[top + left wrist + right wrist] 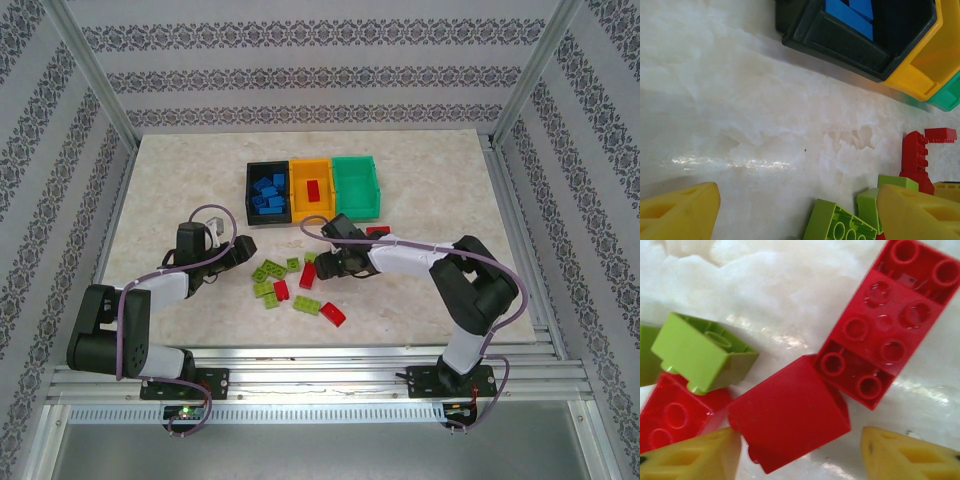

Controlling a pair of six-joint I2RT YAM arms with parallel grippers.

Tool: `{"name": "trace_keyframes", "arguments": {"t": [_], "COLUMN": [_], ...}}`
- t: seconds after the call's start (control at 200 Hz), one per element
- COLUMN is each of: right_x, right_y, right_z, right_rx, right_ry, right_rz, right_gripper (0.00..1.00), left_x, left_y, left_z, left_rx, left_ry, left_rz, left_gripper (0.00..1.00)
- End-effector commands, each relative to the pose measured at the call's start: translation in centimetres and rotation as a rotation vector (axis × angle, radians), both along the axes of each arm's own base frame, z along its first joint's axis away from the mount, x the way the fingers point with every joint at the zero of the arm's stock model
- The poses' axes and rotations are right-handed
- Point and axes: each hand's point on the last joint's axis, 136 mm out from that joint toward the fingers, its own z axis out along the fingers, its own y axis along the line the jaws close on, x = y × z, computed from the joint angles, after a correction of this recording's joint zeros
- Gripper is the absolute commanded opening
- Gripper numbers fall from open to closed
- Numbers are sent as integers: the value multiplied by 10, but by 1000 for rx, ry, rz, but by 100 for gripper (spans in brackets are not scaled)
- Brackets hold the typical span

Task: Sort the legos into containers by color
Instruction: Pick up the lego from the center of the table.

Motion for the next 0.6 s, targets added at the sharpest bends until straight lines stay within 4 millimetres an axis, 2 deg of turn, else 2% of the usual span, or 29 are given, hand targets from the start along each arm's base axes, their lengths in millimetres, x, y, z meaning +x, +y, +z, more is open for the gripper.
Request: {"name": "trace_keyframes", "arguments": {"t": [0.0,0.33,0.43,0.595], "right_x": [11,26,24,17], "right_y": [-4,15,17,17], "right_z": [1,1,-1,5], "right_rx": [-4,20,18,10], "right_ry": [-10,-6,0,-14], "right_rz": [-61,-35,-19,7], "right_gripper": [68,69,62,44], "left_x": [12,11,12,11], "left_y": [2,2,2,2], "left_z": [14,13,13,14], "left_rx": [-22,-24,-24,-23], "left_ry": [-57,-55,-55,-57], "left_rz": [3,0,0,1], "left_gripper": [82,82,82,83]}}
